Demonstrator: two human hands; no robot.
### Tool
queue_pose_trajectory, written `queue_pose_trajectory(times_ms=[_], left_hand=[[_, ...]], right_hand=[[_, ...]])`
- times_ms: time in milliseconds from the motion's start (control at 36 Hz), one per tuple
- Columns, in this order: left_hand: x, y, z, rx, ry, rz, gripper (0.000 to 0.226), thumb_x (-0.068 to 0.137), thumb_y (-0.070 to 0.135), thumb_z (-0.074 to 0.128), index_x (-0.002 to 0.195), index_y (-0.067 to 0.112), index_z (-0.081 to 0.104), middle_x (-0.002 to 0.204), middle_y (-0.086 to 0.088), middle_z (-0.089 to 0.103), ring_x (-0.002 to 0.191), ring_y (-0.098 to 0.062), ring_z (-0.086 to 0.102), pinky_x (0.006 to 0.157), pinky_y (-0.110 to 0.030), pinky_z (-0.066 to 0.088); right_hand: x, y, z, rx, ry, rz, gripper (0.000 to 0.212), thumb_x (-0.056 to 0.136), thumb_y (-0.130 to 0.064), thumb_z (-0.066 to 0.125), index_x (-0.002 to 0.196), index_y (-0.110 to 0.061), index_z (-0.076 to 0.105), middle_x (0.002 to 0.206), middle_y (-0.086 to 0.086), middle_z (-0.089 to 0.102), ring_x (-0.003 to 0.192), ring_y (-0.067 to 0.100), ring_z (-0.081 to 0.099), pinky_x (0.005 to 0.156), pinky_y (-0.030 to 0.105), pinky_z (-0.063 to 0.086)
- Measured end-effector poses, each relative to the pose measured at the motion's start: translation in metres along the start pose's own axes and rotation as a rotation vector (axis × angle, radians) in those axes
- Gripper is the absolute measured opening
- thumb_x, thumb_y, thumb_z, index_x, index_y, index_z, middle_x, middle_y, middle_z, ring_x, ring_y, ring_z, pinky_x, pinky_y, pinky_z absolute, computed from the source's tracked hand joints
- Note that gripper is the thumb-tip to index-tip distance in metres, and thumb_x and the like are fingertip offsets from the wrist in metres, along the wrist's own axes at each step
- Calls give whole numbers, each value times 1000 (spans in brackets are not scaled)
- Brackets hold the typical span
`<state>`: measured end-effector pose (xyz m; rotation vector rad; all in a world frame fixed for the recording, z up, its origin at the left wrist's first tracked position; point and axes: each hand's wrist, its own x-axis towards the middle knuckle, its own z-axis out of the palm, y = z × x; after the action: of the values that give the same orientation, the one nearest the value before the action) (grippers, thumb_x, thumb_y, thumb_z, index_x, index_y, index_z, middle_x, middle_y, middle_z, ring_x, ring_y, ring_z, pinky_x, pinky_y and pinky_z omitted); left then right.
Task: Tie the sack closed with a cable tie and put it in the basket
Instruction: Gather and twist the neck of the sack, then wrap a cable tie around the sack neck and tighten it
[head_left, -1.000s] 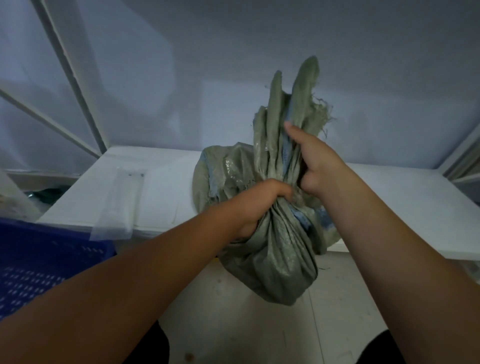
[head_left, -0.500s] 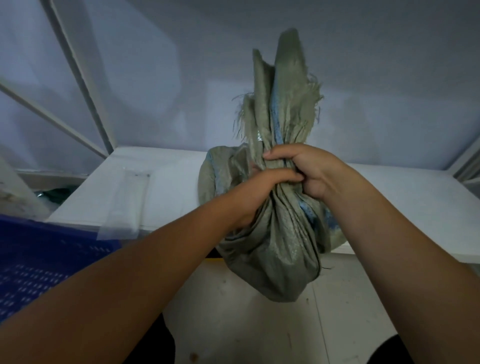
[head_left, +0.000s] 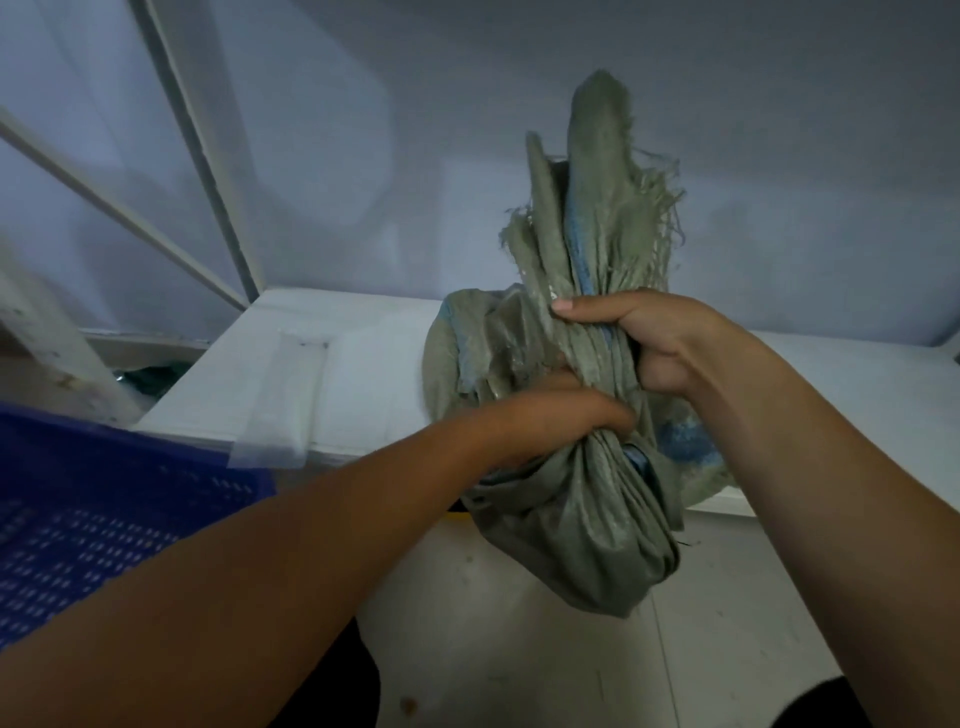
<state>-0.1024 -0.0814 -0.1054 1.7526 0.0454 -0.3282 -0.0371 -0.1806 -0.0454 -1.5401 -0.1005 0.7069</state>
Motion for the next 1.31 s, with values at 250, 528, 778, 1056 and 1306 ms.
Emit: queue_pose_trajectory(times_ms=[250,528,778,1056,1306], left_hand=[[4,-2,7,83,15,50,25,72,15,67,96,10,66,91,-11,66,88,-30,66,78,-39,57],[8,-1,-38,158,-121,139,42,79,39,85,118,33,71,129,-1,67,119,-16,65,108,-34,50],[18,-13,-112,-110,533,207,22,92,28,75,86,7,69,80,-6,69,64,-16,64,59,-29,59],[50,-104,-166,134,657,-427,31,87,5,77,110,-5,58,116,-28,64,98,-35,64,85,-48,59],[40,-144,-163,455,436,-656,40,90,25,77,98,2,46,97,-24,56,86,-33,56,84,-45,56]], right_hand=[[7,3,7,-153,92,13,53,67,4,82,119,3,69,105,23,76,88,37,76,83,52,61],[12,6,9,20,261,-36,34,82,18,51,115,19,62,105,34,69,73,36,74,67,50,63],[20,8,-7,112,250,23,29,97,4,54,125,8,59,88,15,67,58,18,71,48,28,59],[24,8,-4,-10,205,79,6,94,0,62,89,-1,65,57,9,69,46,22,69,40,30,55],[22,15,-3,-18,174,82,13,93,2,58,104,1,66,59,13,70,47,25,70,42,33,56]])
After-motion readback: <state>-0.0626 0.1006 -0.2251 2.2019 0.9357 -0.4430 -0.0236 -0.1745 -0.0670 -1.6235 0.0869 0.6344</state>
